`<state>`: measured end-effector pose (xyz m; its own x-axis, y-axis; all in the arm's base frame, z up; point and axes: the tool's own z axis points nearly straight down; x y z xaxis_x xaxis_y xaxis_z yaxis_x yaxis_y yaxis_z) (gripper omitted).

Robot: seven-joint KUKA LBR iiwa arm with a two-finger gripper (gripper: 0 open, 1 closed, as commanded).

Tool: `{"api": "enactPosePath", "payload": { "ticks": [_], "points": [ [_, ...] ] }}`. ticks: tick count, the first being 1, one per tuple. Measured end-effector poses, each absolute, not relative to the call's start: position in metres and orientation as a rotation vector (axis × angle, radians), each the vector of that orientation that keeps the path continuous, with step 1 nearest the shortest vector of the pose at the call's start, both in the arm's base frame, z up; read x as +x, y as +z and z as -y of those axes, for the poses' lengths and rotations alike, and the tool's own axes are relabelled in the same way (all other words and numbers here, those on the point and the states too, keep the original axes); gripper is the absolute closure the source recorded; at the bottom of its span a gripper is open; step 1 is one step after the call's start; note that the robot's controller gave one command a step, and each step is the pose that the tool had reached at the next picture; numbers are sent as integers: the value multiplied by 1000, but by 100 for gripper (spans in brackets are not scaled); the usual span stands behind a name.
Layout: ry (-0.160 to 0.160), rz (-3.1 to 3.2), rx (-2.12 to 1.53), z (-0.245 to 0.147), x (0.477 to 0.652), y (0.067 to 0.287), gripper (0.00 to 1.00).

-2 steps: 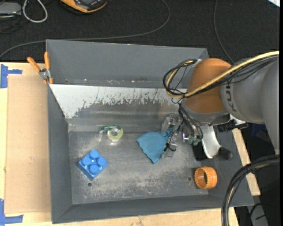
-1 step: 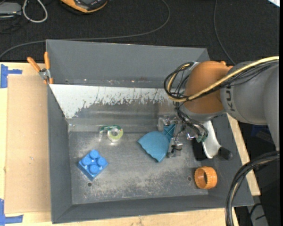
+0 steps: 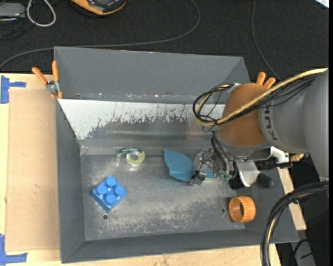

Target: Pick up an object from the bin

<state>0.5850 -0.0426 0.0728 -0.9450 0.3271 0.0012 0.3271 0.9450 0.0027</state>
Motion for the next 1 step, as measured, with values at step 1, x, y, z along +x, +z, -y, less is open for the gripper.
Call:
{"api": "enactPosePath", "payload": {
  "ticks": [1],
  "points": [
    [-4,3098,-520,43,585,73,100]
  ]
}}
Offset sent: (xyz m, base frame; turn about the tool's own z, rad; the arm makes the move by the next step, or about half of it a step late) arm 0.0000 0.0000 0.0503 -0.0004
